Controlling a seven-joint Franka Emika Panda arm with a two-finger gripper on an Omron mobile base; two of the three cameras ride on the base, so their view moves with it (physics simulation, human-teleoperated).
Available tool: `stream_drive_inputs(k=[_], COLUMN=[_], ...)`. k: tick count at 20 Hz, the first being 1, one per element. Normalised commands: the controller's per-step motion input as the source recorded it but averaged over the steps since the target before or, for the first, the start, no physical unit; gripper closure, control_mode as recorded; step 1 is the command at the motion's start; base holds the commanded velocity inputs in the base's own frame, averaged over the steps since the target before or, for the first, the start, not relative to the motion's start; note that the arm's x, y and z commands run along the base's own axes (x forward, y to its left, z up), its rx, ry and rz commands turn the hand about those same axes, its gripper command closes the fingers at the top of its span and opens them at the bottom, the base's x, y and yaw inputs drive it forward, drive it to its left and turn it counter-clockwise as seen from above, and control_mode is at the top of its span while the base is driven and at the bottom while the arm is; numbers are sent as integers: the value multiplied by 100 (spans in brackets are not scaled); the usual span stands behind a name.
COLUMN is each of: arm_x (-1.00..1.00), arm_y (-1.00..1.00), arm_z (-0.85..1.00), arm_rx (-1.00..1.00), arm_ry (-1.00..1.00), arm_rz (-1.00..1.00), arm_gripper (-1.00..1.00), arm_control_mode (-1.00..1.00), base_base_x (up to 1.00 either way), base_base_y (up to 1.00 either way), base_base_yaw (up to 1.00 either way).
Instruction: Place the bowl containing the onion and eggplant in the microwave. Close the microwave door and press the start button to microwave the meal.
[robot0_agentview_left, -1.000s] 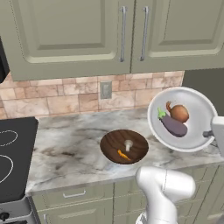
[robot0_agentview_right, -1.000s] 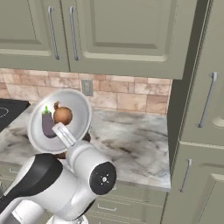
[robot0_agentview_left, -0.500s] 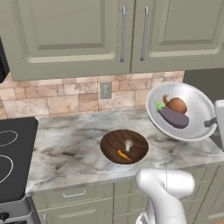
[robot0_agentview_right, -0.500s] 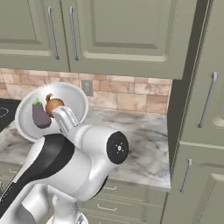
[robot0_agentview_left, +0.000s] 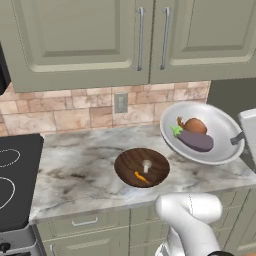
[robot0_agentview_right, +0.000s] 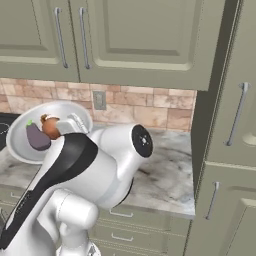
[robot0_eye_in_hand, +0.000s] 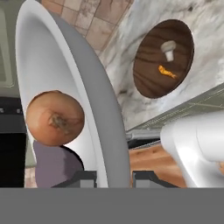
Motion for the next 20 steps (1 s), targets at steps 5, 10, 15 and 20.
stream_drive_inputs(k=[5,10,15,20], arm_x=[0,0,0,0], arm_y=[8,0,0,0], arm_z=[0,0,0,0], arm_rx=[-2,0,0,0], arm_ry=[0,0,0,0], arm_rz=[0,0,0,0], arm_gripper=[100,100,100,100], arm_control_mode=[-100,-100,100,100], base_base_x=[0,0,-19,-65], base_base_y=[0,0,0,5], base_base_yaw=[0,0,0,2])
